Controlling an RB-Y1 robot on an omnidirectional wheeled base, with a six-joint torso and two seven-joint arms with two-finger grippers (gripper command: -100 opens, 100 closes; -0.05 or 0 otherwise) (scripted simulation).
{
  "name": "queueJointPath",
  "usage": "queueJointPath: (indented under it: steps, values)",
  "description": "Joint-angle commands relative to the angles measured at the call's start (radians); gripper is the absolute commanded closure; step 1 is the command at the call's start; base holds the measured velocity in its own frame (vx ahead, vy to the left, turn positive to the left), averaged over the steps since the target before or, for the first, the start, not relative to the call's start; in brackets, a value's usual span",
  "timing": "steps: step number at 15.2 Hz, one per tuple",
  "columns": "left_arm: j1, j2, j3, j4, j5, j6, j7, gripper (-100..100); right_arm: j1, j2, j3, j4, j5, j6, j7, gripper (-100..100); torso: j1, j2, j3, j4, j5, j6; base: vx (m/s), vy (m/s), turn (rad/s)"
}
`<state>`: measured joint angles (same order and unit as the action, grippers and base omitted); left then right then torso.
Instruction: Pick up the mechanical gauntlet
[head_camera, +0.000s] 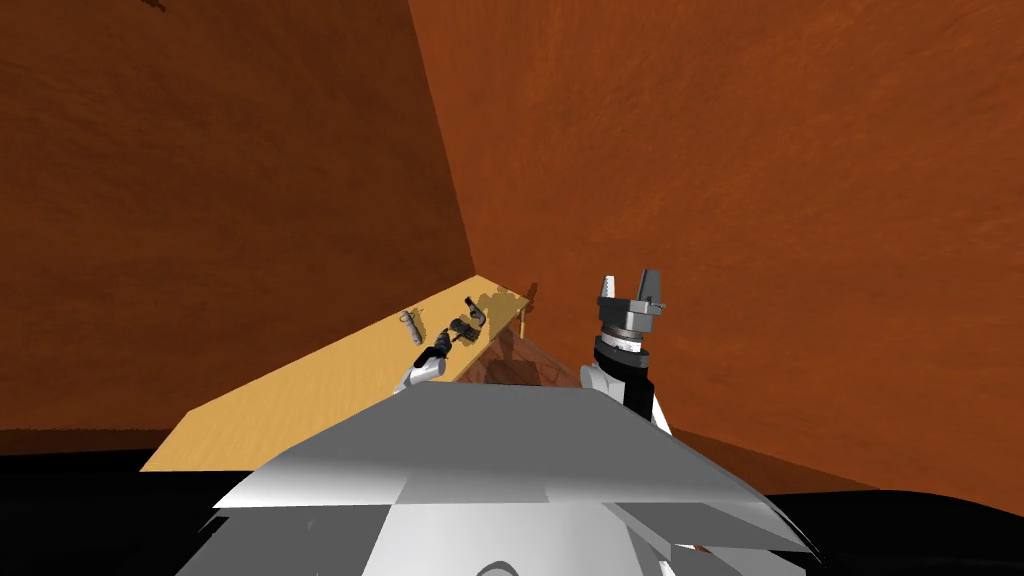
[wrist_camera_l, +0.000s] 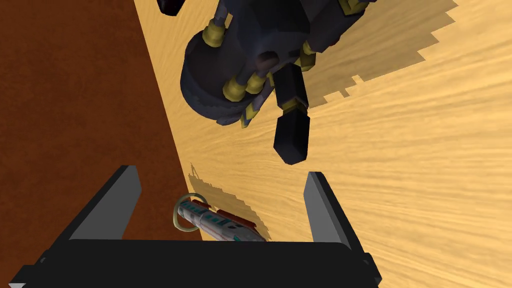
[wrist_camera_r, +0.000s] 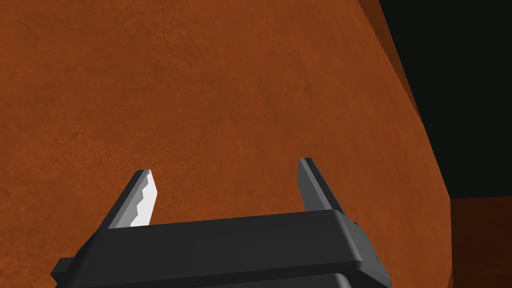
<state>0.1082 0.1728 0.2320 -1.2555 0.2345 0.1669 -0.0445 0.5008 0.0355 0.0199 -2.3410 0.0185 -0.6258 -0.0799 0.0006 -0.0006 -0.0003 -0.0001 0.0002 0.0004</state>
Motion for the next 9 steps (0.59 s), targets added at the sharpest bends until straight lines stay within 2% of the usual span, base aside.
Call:
queueJointPath:
  steps: [1, 4, 5, 6, 9]
  values:
    - [-0.019, -0.008, 0.01, 0.042, 0.011, 0.03, 0.005, -100, 0.0, 0.0, 0.0, 0.0, 0.0, 0.0, 0.0, 0, 0.0, 0.0, 0.0, 0.0, 0.0, 0.0, -0.003, 0.011, -0.136]
    - [-0.034, -0.02, 0.021, 0.079, 0.02, 0.056, 0.009, -100, 0.0, 0.0, 0.0, 0.0, 0.0, 0.0, 0.0, 0, 0.0, 0.0, 0.0, 0.0, 0.0, 0.0, -0.002, 0.009, -0.087]
    - [-0.027, -0.014, 0.014, 0.069, 0.019, 0.039, 0.006, -100, 0.0, 0.0, 0.0, 0.0, 0.0, 0.0, 0.0, 0, 0.0, 0.0, 0.0, 0.0, 0.0, 0.0, -0.002, 0.005, -0.035]
    - [-0.042, -0.015, 0.016, 0.109, 0.015, 0.018, 0.01, -100, 0.0, 0.0, 0.0, 0.0, 0.0, 0.0, 0.0, 0, 0.0, 0.0, 0.0, 0.0, 0.0, -0.001, 0.017, 0.017, -0.029]
    - [-0.06, -0.016, 0.019, 0.153, 0.009, -0.011, 0.014, -100, 0.0, 0.0, 0.0, 0.0, 0.0, 0.0, 0.0, 0, 0.002, -0.003, -0.001, -0.001, 0.0, -0.001, 0.048, 0.032, -0.038]
